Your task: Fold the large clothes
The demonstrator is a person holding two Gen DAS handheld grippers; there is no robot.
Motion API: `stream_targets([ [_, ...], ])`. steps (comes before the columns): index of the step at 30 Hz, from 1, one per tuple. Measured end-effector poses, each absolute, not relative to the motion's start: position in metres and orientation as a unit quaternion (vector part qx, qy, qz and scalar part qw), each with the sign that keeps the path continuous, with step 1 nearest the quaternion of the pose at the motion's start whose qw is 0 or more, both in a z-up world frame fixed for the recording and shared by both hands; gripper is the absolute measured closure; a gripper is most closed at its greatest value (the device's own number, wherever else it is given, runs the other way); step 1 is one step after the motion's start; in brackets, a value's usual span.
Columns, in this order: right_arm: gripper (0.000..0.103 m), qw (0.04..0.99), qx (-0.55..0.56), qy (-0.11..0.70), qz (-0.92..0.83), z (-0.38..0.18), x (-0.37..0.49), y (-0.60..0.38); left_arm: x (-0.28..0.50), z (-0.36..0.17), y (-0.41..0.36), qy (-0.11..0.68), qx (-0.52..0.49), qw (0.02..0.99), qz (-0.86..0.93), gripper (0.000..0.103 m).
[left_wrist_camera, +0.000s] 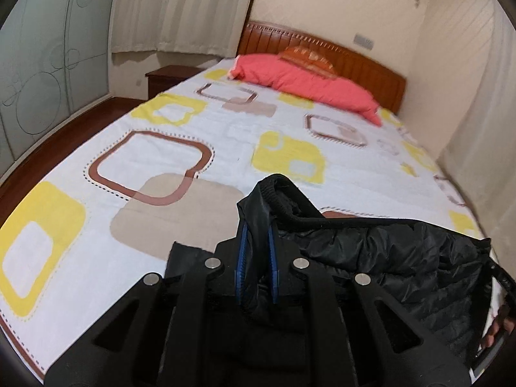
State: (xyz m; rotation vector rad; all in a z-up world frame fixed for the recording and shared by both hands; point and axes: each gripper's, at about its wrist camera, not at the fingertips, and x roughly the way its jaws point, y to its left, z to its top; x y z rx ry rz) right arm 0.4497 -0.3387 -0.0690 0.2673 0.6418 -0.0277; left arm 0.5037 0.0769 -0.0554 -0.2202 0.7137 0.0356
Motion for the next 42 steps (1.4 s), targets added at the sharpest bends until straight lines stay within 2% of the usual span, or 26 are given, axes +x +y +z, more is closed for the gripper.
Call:
stream_targets([
  [10, 0.091, 0.908, 0.109, 0.4, -0.057, -0.152, 0.494, -0.346, 0.555, -0.129, 0.064, 0.406, -0.064, 0.91, 0.054, 0.092],
  [12, 0.089, 0.903, 0.113, 0.411, -0.062, -0.16, 0.497, -0.347, 0.559, -0.14, 0.067, 0.417, -0.07, 0.905, 0.056, 0.091],
  [15, 0.08, 0.895, 0.112, 0.426, -0.072, -0.168, 0.5, -0.348, 0.566, -0.152, 0.067, 0.437, -0.07, 0.895, 0.058, 0.086],
  [18, 0.068, 0.89, 0.114, 0.435, -0.073, -0.164, 0.502, -0.349, 0.565, -0.146, 0.071, 0.442, -0.074, 0.892, 0.057, 0.074],
  [19, 0.061, 0.889, 0.113, 0.437, -0.074, -0.161, 0.5, -0.349, 0.563, -0.141, 0.074, 0.442, -0.073, 0.892, 0.061, 0.063],
  [20, 0.052, 0.89, 0.113, 0.434, -0.077, -0.157, 0.497, -0.348, 0.559, -0.135, 0.077, 0.44, -0.071, 0.892, 0.068, 0.046],
  [22, 0.043, 0.899, 0.119, 0.412, -0.087, -0.141, 0.486, -0.347, 0.545, -0.117, 0.086, 0.42, -0.082, 0.9, 0.082, 0.036],
  [27, 0.044, 0.915, 0.131, 0.377, -0.059, -0.112, 0.469, -0.311, 0.517, -0.09, 0.089, 0.379, -0.154, 0.907, 0.095, 0.039],
  [29, 0.046, 0.917, 0.126, 0.378, -0.018, -0.109, 0.472, -0.281, 0.517, -0.091, 0.063, 0.388, -0.146, 0.909, 0.051, 0.053],
  [33, 0.051, 0.916, 0.097, 0.389, 0.034, -0.116, 0.49, -0.224, 0.524, -0.105, 0.01, 0.402, -0.104, 0.909, -0.023, 0.069],
  [34, 0.055, 0.914, 0.092, 0.392, 0.038, -0.119, 0.493, -0.216, 0.527, -0.112, 0.0, 0.408, -0.096, 0.907, -0.035, 0.073],
  [38, 0.056, 0.895, 0.054, 0.443, 0.02, -0.154, 0.51, -0.192, 0.544, -0.15, -0.027, 0.459, -0.041, 0.887, -0.027, 0.075],
  [42, 0.057, 0.887, 0.067, 0.456, 0.022, -0.165, 0.514, -0.196, 0.547, -0.152, -0.027, 0.465, -0.046, 0.884, -0.024, 0.075],
])
